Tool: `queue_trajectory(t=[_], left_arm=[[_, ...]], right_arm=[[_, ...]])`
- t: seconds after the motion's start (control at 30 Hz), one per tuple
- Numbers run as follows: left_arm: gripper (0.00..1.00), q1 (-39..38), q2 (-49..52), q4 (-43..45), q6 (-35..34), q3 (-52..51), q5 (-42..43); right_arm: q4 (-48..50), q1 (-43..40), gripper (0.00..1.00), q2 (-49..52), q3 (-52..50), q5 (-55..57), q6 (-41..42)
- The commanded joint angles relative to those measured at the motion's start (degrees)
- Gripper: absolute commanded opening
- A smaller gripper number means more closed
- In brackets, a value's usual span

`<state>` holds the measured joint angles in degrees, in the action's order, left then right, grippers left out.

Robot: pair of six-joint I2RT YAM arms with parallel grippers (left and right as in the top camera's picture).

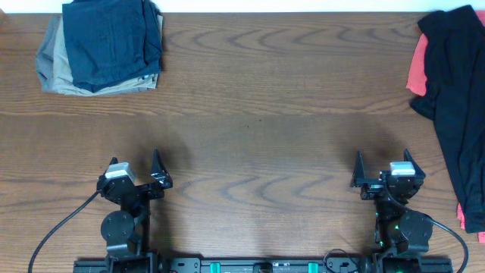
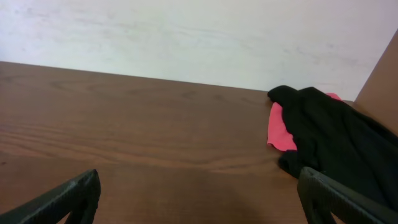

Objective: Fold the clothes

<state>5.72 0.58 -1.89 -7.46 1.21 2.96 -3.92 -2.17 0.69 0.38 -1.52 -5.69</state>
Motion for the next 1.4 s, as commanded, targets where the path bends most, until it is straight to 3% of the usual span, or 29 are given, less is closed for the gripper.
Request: queue_trajectory(t=[0.0, 0.7, 0.8, 0.97, 1.13, 1.23, 1.37], left_arm=[[0.98, -0.22, -0.35, -1.97, 0.33, -0.98, -0.87], [0.98, -0.22, -0.35, -1.97, 0.33, -0.98, -0.87], [0.98, -0.22, -0.35, -1.97, 0.33, -0.98, -0.87], [0.98, -0.22, -0.35, -1.95, 0.33, -0.98, -0.87], [0.98, -0.22, -0.35, -1.97, 0.33, -0.98, -0.87], [0.98, -0.22, -0.35, -1.97, 0.33, -0.98, -0.87], [0.98, -0.22, -0.35, -1.97, 0.33, -0.98, -0.87]], right_arm=[[-0.24, -0.39, 0.99, -0.04, -0.07, 0.17, -0.81], [0.35, -0.39, 0.99, -0.04, -0.07, -3.67, 1.44], [1.11, -0.37, 0.99, -0.04, -0.07, -13.07, 11.47], [1.57, -0.37, 0.99, -0.04, -0.07, -41.46, 41.13], [1.07, -0.37, 0.99, -0.04, -0.07, -45.20, 59.36], [1.49, -0.37, 0.99, -0.04, -0.07, -45.53, 65.61], [10.51, -0.37, 0.99, -0.04, -0.07, -47.45, 64.78]])
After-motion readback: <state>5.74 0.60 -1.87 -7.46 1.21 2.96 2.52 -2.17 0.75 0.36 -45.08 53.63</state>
